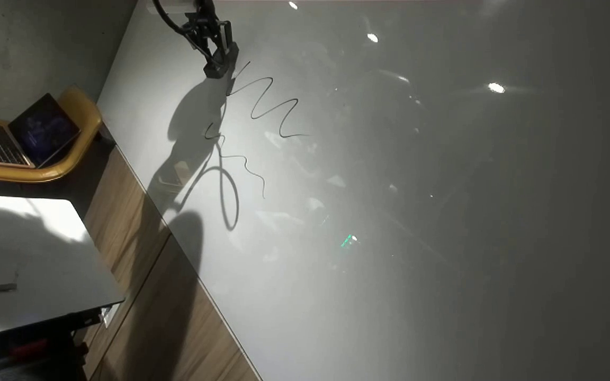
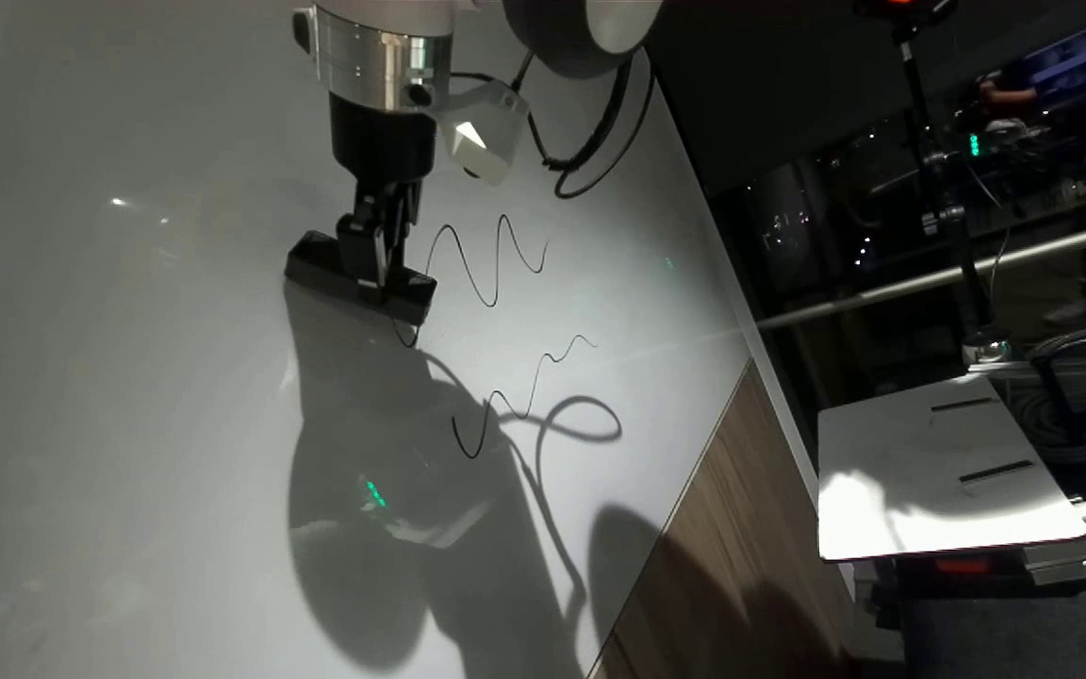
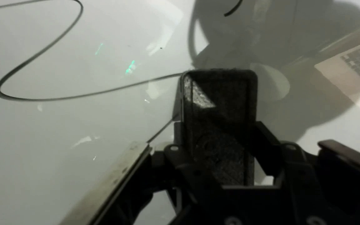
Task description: Use the black eraser to wipe the whiteboard.
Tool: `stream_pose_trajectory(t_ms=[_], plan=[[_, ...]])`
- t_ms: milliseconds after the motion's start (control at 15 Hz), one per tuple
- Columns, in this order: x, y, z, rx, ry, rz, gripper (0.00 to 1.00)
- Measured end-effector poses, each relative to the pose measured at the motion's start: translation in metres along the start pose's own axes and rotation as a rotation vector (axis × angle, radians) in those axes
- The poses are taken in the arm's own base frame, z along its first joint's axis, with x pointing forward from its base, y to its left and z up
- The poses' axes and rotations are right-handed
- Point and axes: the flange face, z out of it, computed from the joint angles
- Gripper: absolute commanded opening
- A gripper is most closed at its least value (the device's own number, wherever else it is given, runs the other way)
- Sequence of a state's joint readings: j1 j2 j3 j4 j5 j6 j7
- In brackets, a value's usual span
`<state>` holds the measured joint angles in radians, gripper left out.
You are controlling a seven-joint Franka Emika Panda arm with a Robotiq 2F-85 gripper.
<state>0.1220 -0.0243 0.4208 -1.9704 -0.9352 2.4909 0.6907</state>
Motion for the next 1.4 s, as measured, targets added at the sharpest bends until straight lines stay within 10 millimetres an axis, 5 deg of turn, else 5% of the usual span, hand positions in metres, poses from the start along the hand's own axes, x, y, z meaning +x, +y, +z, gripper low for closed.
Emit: stream_pose_trajectory(t_ms=[400,800,1067,1400], plan=[[0.006,0.013,0.03,-0.009,-0.019,0.0,0.29],[-0.006,0.034,0.037,-0.041,-0.045,0.004,0.29],[-0.034,0.095,0.042,-0.122,-0.094,0.045,0.29],[-0.086,0.205,0.054,-0.234,-0.164,0.145,0.29]])
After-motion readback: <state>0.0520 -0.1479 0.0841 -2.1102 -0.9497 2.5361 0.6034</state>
